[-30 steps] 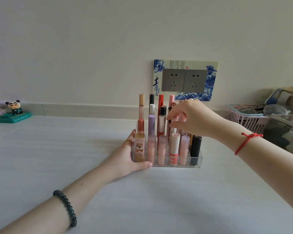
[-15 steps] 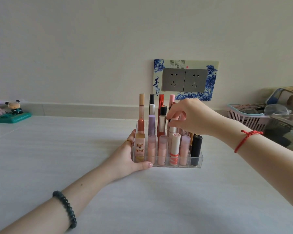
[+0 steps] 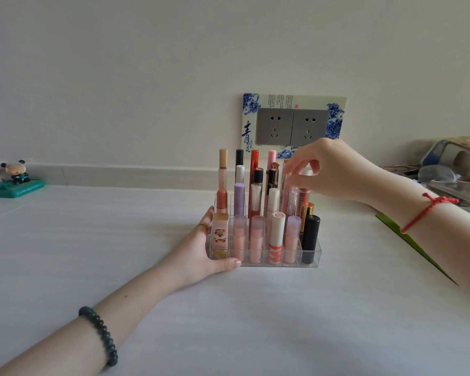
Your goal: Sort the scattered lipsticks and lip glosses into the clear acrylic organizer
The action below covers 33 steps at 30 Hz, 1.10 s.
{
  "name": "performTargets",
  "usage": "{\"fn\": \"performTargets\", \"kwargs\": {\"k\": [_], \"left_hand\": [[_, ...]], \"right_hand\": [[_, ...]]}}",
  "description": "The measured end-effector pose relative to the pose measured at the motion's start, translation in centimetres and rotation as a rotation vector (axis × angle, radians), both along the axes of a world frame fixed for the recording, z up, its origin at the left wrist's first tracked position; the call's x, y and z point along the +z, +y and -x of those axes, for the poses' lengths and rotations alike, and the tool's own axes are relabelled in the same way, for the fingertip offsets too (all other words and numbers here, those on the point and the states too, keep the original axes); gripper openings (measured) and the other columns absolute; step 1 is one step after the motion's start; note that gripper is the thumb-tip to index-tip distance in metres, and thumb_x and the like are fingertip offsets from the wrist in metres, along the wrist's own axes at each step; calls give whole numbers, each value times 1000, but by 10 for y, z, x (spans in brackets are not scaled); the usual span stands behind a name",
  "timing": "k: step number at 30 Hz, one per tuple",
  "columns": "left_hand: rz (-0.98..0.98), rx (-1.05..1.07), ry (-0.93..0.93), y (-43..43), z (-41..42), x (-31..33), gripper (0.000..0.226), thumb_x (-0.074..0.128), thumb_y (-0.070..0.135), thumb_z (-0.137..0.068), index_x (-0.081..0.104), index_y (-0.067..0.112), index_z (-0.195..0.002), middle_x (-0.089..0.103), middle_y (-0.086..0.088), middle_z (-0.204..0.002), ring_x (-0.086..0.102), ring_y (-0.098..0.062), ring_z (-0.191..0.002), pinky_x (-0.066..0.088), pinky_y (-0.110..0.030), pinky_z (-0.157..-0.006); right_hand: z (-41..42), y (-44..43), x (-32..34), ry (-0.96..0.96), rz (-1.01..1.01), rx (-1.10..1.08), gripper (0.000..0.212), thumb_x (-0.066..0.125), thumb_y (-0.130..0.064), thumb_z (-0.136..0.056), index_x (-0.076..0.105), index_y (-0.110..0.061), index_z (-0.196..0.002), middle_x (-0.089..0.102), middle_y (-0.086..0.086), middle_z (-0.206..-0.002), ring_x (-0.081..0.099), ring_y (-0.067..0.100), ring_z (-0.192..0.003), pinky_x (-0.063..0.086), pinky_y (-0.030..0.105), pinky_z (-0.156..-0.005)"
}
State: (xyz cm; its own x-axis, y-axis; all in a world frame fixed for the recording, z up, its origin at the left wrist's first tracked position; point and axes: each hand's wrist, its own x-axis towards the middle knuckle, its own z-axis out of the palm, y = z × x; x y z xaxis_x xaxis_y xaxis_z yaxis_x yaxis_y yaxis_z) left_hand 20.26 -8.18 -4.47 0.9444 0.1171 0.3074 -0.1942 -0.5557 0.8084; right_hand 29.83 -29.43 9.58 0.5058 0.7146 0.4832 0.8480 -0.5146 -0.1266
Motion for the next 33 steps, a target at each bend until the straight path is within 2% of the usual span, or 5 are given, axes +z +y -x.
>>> {"fn": "performTargets", "kwargs": {"k": [10, 16, 20, 28, 33], "left_hand": [[24, -11, 7, 2, -1, -3, 104, 81, 16, -66, 12, 30, -144, 39, 33, -127, 41, 22, -112, 36, -2, -90], [2, -1, 1, 2, -1, -3, 105, 81, 17, -66, 13, 30, -144, 40, 30, -130, 41, 18, -116, 37, -6, -93], [-6, 3, 0, 3, -1, -2, 106, 81, 19, -65, 12, 31, -144, 41, 29, -131, 42, 12, -120, 38, -14, -99], [-2, -3, 1, 3, -1, -3, 106, 80, 16, -67, 10, 25, -145, 42, 15, -138, 45, 5, -121, 39, -10, -96], [0, -3, 1, 3, -2, -4, 106, 80, 14, -67, 10, 25, -145, 44, 21, -131, 44, 18, -112, 39, -3, -87]], "right_hand": [[-4, -26, -10, -7, 7, -51, 9, 67, -24, -79, 71, -25, -87, 61, -15, -70, 47, -21, -59, 33, -4, -58], [-2, -31, -21, 19, 32, -79, 10, 67, -26, -79, 71, -27, -89, 58, -22, -68, 48, -2, -53, 34, -2, -57], [4, -34, -25, 19, -4, -39, 8, 68, -23, -78, 71, -26, -85, 56, -25, -64, 48, -20, -64, 33, -3, -59], [11, -36, -37, 48, 77, -29, 9, 66, -28, -79, 70, -29, -86, 57, -21, -66, 48, -17, -66, 35, -1, -64], [11, -38, -41, 74, 88, -56, 10, 67, -30, -78, 69, -33, -88, 56, -24, -65, 48, -2, -55, 38, 3, -60]]}}
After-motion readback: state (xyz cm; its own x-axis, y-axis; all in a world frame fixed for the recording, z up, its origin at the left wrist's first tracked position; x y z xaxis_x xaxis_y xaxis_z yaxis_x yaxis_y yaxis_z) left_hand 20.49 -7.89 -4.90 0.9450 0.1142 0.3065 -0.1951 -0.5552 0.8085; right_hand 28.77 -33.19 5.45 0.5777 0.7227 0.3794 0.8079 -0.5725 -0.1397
